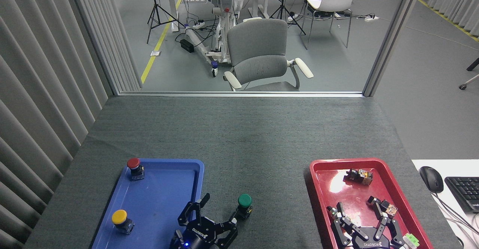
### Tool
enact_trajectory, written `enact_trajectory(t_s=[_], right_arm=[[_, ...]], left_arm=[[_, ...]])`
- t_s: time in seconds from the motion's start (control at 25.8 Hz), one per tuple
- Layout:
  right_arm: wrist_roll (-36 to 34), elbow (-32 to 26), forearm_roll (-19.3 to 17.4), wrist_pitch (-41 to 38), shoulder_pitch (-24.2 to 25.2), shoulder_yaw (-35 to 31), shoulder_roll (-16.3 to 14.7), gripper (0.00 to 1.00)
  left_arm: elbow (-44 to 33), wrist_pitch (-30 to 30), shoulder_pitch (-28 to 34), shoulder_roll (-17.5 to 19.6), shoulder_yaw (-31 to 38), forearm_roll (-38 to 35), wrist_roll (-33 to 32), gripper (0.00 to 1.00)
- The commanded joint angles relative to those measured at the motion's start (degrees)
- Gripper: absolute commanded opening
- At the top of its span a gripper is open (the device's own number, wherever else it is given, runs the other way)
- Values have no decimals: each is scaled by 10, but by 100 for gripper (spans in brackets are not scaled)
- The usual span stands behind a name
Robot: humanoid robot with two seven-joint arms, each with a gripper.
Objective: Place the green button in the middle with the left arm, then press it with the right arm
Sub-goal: 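Lower the green button onto the table and open the left gripper, then withdraw the left gripper back over the blue tray, then move the right gripper from the red tray to the green button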
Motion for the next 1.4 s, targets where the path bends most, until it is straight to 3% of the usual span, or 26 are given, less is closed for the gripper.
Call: enact_trajectory(t_s=[0.0, 0.16, 0.27, 0.39, 0.58, 1.05, 1.16, 1.32, 1.36], right_arm=[[0, 0, 0, 0, 0, 2, 2, 99], [1, 0, 1, -1, -1, 5, 5, 99], [1, 1, 2, -1, -2, 7, 13, 99], [2, 4, 4, -1, -6, 17, 17, 95], [1, 10, 23, 2, -26, 48, 28, 73], [3, 51, 53, -12, -99, 157, 50, 71], [5, 61, 54, -47, -116, 176, 54, 53], [8, 65, 56, -73, -120, 183, 68, 15], [16, 69, 58, -73, -124, 190, 71, 12]], left_arm=[[-100, -18, 55, 51, 87, 0, -8, 100], [-198, -110, 150, 59, 301, -2, -59, 100], [-212, -206, 181, 44, 433, -3, -118, 100], [-190, -216, 181, 34, 444, -5, -131, 100], [-156, -216, 175, 15, 445, -40, -126, 100], [-150, -217, 173, 9, 476, -40, -127, 100], [-150, -217, 173, 7, 476, -39, -125, 100], [-146, -218, 174, 7, 476, -38, -125, 100], [-145, -219, 174, 6, 476, -38, -125, 100]])
